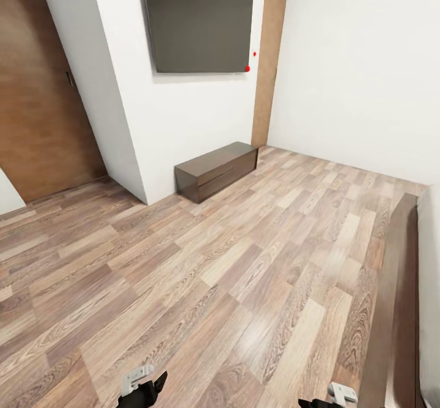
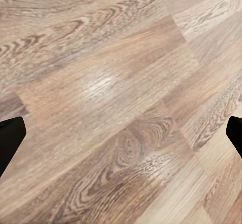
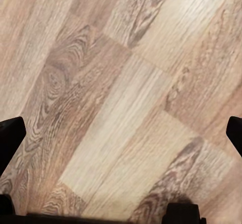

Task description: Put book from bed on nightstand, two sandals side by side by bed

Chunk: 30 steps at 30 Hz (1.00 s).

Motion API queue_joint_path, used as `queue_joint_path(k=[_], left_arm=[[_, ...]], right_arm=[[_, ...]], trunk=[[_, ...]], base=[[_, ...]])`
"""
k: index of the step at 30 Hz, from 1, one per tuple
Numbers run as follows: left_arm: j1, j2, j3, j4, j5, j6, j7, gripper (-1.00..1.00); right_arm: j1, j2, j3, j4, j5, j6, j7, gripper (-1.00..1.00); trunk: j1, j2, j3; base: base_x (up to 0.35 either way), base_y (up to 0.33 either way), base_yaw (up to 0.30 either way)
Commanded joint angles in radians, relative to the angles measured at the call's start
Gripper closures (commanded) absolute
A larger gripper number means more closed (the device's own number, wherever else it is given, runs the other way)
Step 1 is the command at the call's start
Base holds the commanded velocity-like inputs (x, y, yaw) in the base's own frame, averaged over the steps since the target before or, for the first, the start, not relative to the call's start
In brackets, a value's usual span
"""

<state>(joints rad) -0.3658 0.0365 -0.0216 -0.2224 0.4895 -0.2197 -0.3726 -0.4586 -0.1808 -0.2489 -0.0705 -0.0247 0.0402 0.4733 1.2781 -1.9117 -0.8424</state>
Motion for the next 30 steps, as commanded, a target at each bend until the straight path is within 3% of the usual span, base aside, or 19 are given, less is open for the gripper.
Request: queue_joint_path(k=[1,30], left_arm=[[-0.001,0.0,-0.002,0.001,0.006,-0.003,-0.004,-1.0],[-0.001,0.0,-0.002,0.001,0.005,-0.003,-0.005,-1.0]], right_arm=[[0.0,0.0,-0.004,0.0,-0.003,0.004,0.004,-1.0],[0.0,0.0,-0.004,0.0,-0.001,0.004,0.005,-1.0]], trunk=[[0.0,0.0,0.001],[0.0,0.0,0.046]], base=[[0.0,0.0,0.0],[0.0,0.0,0.0]])
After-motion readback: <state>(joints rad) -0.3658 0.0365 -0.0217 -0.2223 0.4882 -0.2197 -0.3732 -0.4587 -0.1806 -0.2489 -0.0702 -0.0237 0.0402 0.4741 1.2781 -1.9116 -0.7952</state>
